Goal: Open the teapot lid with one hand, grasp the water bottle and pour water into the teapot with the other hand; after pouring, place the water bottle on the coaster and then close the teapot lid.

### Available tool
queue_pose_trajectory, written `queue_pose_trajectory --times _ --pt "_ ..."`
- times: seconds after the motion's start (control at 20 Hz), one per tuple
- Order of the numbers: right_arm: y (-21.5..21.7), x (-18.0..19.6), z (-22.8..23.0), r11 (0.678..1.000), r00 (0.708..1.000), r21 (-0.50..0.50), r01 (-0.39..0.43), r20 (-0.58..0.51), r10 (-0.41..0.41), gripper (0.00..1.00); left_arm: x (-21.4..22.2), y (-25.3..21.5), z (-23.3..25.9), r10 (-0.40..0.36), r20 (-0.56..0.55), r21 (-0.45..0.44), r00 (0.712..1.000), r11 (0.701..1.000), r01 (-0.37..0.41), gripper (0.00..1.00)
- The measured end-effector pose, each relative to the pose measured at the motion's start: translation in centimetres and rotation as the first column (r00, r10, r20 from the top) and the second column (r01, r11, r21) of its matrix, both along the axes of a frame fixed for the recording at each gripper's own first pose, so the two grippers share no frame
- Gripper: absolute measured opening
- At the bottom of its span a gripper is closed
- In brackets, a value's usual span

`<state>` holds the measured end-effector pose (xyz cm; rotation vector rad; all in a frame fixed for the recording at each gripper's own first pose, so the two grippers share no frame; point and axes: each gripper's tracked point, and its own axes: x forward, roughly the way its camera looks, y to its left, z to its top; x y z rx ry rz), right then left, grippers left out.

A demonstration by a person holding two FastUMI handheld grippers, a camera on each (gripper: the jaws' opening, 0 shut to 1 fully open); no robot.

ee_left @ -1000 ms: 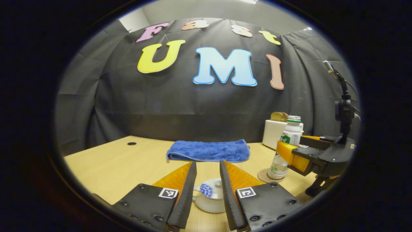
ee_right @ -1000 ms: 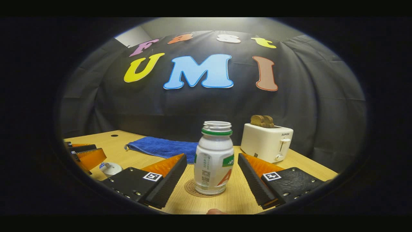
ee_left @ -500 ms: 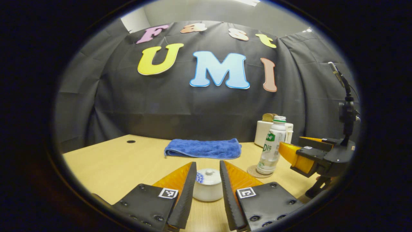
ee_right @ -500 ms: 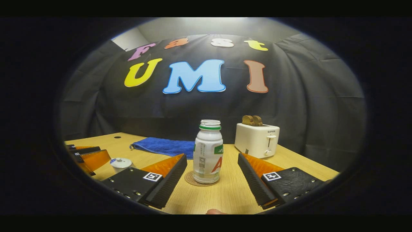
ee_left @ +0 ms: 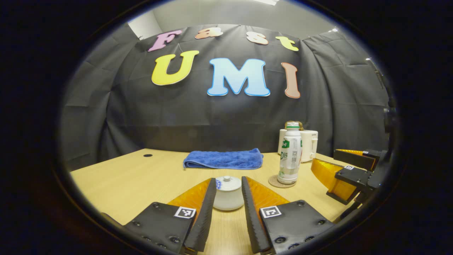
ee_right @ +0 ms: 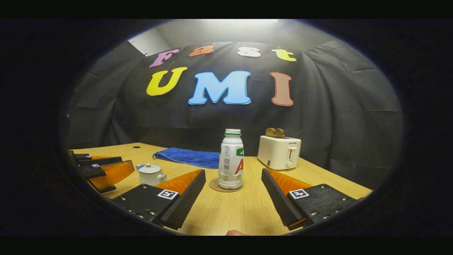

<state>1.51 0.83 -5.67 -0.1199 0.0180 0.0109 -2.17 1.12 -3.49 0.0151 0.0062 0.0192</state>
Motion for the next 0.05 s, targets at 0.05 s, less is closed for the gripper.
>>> queue_pose_trajectory --times 0.05 --pt "-0.09 -0.31 -0.21 1.0 1.0 0.011 0.0 -0.003 0.0 0.98 -0.14 0.1 -0.09 0.005 0.0 0.007 1.0 1.0 -0.005 0.55"
